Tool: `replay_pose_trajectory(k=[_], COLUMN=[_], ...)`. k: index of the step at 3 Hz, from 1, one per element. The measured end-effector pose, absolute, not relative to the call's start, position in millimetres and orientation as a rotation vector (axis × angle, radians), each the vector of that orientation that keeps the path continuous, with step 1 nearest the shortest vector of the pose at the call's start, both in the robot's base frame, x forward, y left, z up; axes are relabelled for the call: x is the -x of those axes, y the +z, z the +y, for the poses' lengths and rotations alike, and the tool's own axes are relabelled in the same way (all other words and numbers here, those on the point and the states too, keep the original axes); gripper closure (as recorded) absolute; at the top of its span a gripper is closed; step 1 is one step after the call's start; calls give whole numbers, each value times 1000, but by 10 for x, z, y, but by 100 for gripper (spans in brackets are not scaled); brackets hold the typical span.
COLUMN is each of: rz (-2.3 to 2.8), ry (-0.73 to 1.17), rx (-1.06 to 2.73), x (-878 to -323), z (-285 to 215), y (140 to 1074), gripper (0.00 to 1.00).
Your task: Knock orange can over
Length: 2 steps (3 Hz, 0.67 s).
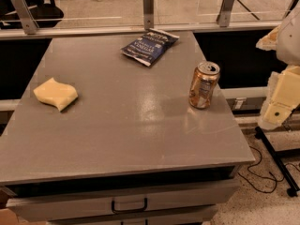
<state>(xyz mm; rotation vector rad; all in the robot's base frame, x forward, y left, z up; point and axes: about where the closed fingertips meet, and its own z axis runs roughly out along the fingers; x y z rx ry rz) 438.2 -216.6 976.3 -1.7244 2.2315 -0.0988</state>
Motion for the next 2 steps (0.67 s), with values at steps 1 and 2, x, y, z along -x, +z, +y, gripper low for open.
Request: replay_pose_trajectory(k=[1, 2], rz=[2231, 2214], ry=[-99, -62], rx=[1724, 1696], x=[-4382, -4452], z=[-2166, -2217], y=[9764, 9749], gripper=[0, 0])
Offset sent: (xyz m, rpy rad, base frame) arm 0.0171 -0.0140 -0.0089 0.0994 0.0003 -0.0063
